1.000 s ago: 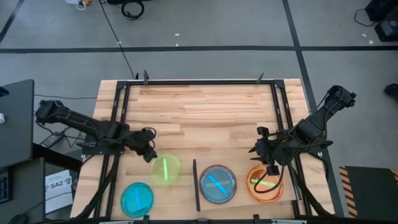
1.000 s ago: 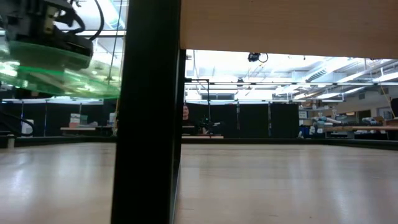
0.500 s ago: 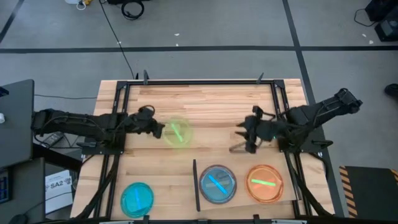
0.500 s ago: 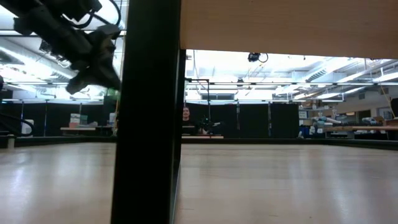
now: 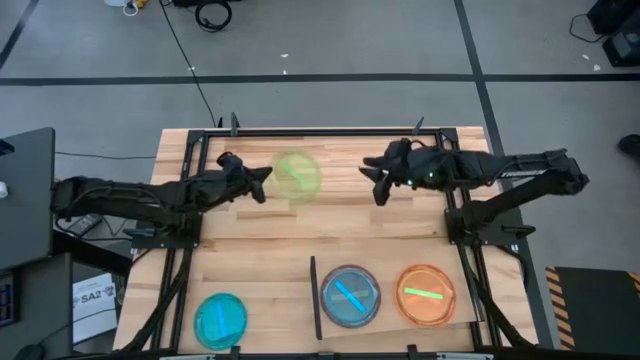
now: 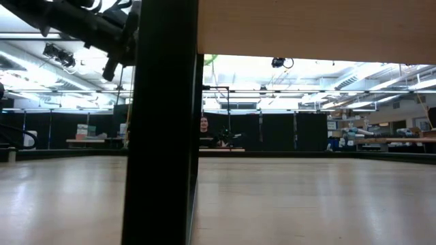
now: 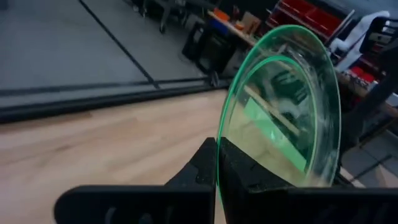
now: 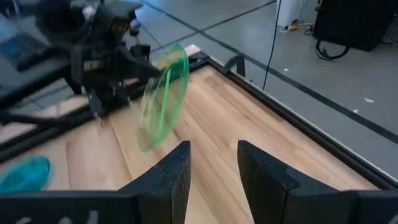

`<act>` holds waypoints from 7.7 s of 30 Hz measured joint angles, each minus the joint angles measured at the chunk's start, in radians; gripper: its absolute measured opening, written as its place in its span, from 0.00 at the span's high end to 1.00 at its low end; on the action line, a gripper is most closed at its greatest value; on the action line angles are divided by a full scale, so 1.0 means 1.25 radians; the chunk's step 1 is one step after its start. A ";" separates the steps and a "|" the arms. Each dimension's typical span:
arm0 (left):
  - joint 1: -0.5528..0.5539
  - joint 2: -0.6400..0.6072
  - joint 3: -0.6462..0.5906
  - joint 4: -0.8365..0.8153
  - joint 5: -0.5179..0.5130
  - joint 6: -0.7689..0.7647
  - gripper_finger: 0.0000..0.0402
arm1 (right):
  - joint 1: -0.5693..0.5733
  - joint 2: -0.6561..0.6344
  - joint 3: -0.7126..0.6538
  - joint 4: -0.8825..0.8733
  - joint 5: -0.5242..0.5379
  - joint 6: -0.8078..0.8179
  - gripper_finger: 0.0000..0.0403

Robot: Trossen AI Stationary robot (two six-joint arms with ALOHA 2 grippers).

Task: Place and stack plates onto a shelf
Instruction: Stack the green plate on the orange plates on the shelf

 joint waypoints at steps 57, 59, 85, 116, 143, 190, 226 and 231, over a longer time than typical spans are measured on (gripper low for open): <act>-0.007 0.368 0.000 0.488 -0.020 0.033 0.98 | -0.109 0.238 0.000 0.290 -0.014 -0.069 0.82; -0.007 0.368 0.000 0.488 -0.021 0.033 0.98 | -0.109 0.238 0.000 0.290 -0.014 -0.069 0.82; -0.007 0.368 0.000 0.491 -0.021 0.033 0.97 | -0.109 0.237 0.000 0.287 -0.012 -0.084 0.97; -0.007 0.368 0.000 0.491 -0.020 0.010 0.95 | -0.109 0.237 0.000 0.288 -0.016 -0.084 0.99; -0.007 0.368 0.000 0.491 -0.020 0.013 0.60 | -0.139 0.237 0.000 0.288 -0.020 -0.098 0.99; -0.007 0.368 0.000 0.439 -0.020 0.013 0.60 | 0.088 -0.208 0.000 -0.378 -0.394 0.293 0.99; -0.007 0.368 0.000 0.439 -0.002 0.012 0.60 | 0.581 0.000 0.000 -0.460 -0.224 0.513 0.98; -0.007 0.368 0.000 0.439 -0.002 0.012 0.60 | 0.581 0.000 0.000 -0.460 -0.232 0.513 0.96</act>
